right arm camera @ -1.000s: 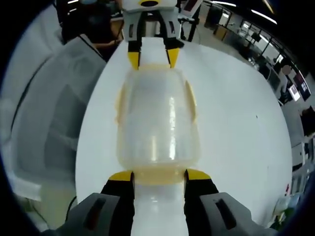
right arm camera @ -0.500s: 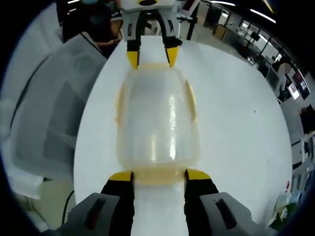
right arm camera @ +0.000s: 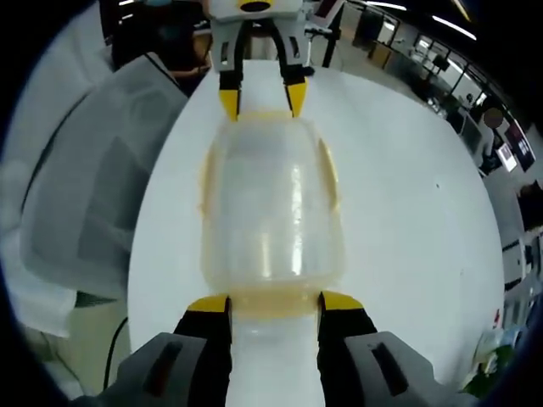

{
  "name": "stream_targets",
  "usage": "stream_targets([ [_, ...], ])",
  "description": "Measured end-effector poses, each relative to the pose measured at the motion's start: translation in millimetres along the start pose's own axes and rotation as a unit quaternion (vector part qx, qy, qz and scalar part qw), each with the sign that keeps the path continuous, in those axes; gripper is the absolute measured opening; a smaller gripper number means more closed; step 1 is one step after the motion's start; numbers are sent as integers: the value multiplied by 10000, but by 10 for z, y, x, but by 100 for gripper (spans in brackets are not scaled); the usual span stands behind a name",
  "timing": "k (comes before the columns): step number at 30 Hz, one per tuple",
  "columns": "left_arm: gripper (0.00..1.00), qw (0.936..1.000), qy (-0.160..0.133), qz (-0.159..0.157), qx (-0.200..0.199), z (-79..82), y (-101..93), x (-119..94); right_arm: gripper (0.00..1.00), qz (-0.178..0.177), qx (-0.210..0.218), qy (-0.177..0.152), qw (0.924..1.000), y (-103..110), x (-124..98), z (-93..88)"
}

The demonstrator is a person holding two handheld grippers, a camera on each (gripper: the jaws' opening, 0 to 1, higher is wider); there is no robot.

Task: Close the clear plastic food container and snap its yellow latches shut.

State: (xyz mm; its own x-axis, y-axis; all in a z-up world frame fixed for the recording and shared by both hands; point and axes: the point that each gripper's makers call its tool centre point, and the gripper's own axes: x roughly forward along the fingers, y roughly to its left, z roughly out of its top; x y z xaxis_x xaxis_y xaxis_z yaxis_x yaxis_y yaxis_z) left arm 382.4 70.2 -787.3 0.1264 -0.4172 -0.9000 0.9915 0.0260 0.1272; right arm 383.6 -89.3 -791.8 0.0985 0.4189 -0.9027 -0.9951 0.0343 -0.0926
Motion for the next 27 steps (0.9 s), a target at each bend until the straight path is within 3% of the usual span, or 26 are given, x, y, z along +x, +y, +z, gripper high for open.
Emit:
stream_targets([
  [27, 39, 9999, -82, -64, 46, 311, 32, 166, 37, 33, 91, 64, 9999, -49, -96, -340],
])
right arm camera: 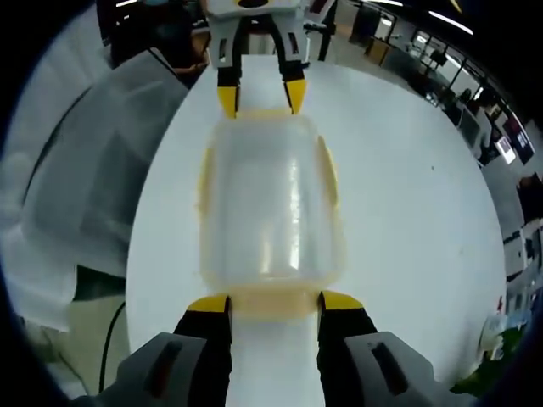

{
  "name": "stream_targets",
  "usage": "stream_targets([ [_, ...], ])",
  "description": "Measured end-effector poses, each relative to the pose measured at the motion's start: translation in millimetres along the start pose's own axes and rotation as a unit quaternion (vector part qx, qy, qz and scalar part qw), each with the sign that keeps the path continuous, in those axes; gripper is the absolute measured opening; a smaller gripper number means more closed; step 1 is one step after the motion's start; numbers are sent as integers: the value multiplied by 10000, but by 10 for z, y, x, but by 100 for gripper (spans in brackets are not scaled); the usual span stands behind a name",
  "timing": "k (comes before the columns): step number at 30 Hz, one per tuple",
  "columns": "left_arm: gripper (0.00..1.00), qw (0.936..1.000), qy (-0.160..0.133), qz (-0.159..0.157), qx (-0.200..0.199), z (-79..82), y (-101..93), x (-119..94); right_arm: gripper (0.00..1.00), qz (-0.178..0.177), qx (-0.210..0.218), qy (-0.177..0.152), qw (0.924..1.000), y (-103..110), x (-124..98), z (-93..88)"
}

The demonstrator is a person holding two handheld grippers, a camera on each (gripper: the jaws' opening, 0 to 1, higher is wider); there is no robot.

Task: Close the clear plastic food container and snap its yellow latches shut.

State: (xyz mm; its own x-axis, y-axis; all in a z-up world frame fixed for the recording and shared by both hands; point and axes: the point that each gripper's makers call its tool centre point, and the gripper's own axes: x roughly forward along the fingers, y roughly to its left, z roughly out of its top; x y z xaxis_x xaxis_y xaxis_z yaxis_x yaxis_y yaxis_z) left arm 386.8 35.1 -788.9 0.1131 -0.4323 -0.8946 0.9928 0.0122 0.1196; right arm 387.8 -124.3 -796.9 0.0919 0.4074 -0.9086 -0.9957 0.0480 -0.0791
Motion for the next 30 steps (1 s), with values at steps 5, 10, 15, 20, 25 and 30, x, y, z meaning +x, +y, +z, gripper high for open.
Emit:
stream_targets([
  [5, 39, 10000, 0, -14, -9, 10, 7, 37, 37, 6, 12, 5, 10000, -7, 10, -31],
  [10, 39, 10000, 22, -49, -26, 9, 19, 70, 37, 39, 39, 0, 10000, -13, 24, -47],
  [15, 39, 9999, -2, -97, -57, -9, 23, 82, 38, 86, 68, -16, 9999, -19, 33, -45],
  [20, 39, 9998, 1, -160, -112, -27, 11, 118, 38, 185, 99, 5, 9998, 3, 39, -46],
  [25, 39, 9997, -64, -209, -134, -22, 10, 114, 38, 225, 124, 4, 9997, 5, 39, -49],
  [30, 39, 9993, -103, -315, -161, -32, 6, 123, 38, 318, 161, 21, 9994, 17, 52, -53],
])
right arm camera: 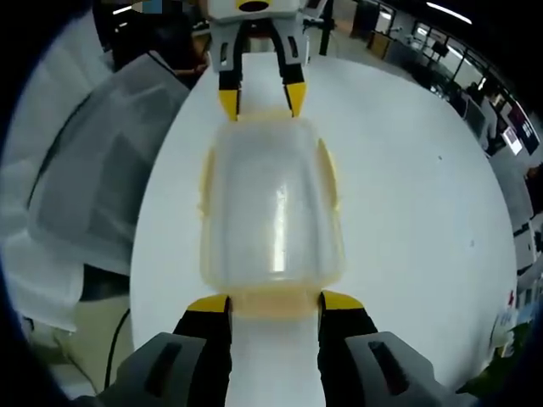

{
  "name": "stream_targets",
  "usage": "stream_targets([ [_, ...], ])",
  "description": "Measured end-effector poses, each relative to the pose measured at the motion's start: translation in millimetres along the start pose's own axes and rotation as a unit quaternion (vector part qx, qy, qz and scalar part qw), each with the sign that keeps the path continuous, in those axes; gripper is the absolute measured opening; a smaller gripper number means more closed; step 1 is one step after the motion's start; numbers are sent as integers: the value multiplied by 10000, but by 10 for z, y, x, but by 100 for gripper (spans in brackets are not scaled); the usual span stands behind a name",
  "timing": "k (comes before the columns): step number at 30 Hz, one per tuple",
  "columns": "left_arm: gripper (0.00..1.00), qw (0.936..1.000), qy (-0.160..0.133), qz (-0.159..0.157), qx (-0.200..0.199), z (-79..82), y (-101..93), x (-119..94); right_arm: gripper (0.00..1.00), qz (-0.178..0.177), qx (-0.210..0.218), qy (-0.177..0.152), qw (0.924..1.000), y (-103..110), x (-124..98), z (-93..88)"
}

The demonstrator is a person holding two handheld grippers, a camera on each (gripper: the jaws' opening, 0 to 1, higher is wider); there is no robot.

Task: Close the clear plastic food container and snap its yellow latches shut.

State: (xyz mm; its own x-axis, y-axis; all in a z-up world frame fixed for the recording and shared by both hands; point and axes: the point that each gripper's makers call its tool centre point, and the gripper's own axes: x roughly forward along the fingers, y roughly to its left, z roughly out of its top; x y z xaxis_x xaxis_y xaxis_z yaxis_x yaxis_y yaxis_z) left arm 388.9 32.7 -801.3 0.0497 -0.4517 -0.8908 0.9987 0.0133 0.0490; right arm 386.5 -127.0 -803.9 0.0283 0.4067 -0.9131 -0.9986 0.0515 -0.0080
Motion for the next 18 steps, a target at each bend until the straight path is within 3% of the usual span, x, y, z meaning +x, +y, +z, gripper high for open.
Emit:
stream_targets([
  [9, 39, 9996, -134, -242, -62, -12, 24, 18, 38, 122, 69, 21, 9999, -7, 15, 1],
  [18, 39, 9994, -190, -267, -68, -8, 9, 18, 38, 149, 80, -17, 9999, 2, 23, -1],
])
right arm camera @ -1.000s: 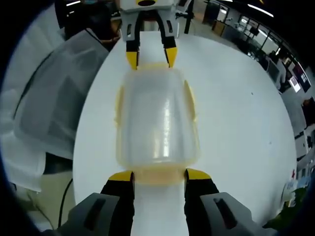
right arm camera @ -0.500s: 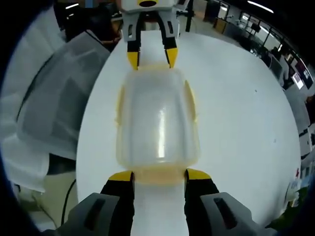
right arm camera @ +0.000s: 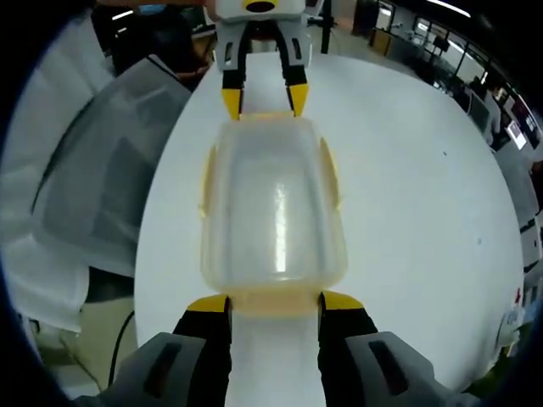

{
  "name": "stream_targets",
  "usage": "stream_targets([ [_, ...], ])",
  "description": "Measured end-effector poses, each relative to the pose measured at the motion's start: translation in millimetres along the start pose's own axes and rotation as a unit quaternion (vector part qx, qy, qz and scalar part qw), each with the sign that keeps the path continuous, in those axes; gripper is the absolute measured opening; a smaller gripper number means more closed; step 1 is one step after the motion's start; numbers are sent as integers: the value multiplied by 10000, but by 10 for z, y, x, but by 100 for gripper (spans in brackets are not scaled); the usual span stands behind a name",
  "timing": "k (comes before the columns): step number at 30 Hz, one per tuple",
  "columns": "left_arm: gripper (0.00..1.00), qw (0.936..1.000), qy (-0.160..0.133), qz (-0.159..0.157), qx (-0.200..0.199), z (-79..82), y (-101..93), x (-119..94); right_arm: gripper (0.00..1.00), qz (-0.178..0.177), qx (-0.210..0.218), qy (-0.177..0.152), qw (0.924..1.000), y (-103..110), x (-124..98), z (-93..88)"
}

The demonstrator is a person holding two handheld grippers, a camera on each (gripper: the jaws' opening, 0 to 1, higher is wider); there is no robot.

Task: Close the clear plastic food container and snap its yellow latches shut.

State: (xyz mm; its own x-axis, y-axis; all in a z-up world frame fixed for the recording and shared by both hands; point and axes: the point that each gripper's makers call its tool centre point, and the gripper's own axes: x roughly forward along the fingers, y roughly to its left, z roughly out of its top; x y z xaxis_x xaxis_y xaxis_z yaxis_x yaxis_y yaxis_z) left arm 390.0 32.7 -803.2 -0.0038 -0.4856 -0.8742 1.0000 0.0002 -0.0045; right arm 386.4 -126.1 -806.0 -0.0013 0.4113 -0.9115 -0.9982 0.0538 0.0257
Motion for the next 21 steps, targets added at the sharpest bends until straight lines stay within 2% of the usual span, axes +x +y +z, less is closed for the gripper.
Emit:
stream_targets([
  [9, 40, 10000, 11, -11, -34, -3, -4, 7, 39, -5, -8, -52, 10000, 9, 2, -7],
  [11, 41, 9998, -9, -95, -161, -13, -18, 14, 40, 0, 92, -75, 9999, 4, 6, -28],
  [12, 41, 9996, -49, -132, -258, -25, -21, 11, 40, 22, 310, -115, 9995, 5, -2, -38],
  [13, 43, 9994, -81, -160, -301, -39, -27, 10, 41, 20, 340, -136, 9993, -1, -9, -44],
  [16, 55, 9982, -242, -148, -524, -65, -50, 3, 47, 14, 410, -223, 9989, 14, -42, -53],
  [19, 49, 9976, -275, -100, -631, -103, -58, -35, 47, -57, 477, -301, 9984, 16, -85, -49],
  [21, 48, 9958, -405, 18, -826, -71, -42, -74, 47, -113, 503, -304, 9982, 9, -102, -47],
])
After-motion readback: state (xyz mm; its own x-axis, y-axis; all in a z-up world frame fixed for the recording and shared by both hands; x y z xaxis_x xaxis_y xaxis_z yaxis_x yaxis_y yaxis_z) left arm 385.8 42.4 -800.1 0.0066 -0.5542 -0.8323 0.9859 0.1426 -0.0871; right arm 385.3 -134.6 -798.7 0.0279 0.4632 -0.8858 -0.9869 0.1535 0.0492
